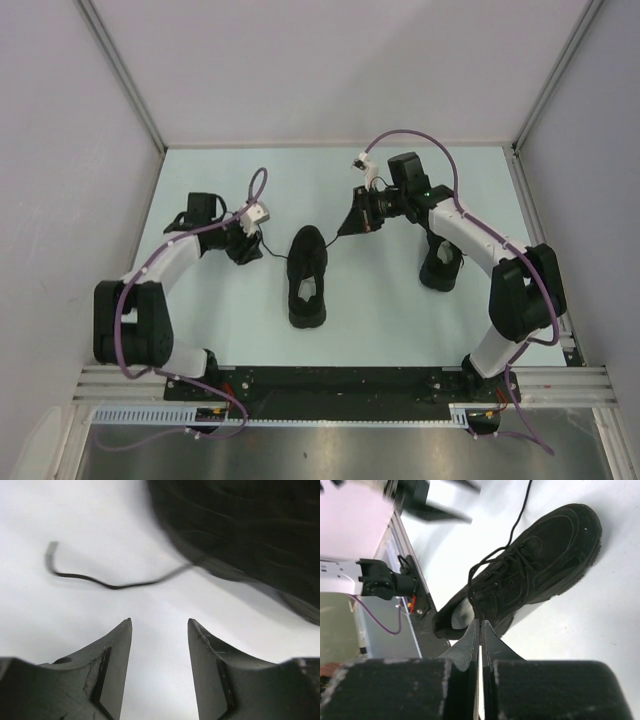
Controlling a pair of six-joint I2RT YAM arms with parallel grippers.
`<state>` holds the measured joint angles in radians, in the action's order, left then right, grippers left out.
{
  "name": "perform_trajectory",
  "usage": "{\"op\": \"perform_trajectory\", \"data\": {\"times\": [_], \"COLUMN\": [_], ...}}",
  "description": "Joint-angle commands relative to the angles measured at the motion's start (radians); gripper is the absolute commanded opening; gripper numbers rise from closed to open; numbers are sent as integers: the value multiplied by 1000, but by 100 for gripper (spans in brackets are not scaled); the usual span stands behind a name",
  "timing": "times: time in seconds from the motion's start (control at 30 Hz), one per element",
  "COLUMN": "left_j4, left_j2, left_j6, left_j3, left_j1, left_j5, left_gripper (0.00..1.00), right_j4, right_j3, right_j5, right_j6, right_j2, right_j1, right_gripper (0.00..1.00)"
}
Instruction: Tie the shoes
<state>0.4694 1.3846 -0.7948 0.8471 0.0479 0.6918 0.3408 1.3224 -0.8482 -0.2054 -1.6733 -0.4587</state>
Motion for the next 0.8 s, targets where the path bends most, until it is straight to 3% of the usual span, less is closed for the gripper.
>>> {"op": "perform_trajectory", "data": {"times": [0.0,0.13,0.43,0.63,0.77], "left_j4": [-173,-244,-244,-212,-192], "left_j2": [140,296,502,522,519], "left_j6": [106,309,480,545,552], "left_j3": [150,275,421,388,339], "left_j1": [-10,-10,18,21,27], "left_j5": [-144,-235,-368,-308,-288], "left_gripper": [54,55,55,53,44], "right_j4": [50,60,50,53,53], "right_j3": [1,1,1,1,1], "right_j5": [29,37,37,49,54], "right_j6": [92,112,109,121,129], "right_j2": [44,43,20,7,0], "right_j1": [-1,-1,-6,-6,-5], "right_gripper": [0,0,0,0,0]}}
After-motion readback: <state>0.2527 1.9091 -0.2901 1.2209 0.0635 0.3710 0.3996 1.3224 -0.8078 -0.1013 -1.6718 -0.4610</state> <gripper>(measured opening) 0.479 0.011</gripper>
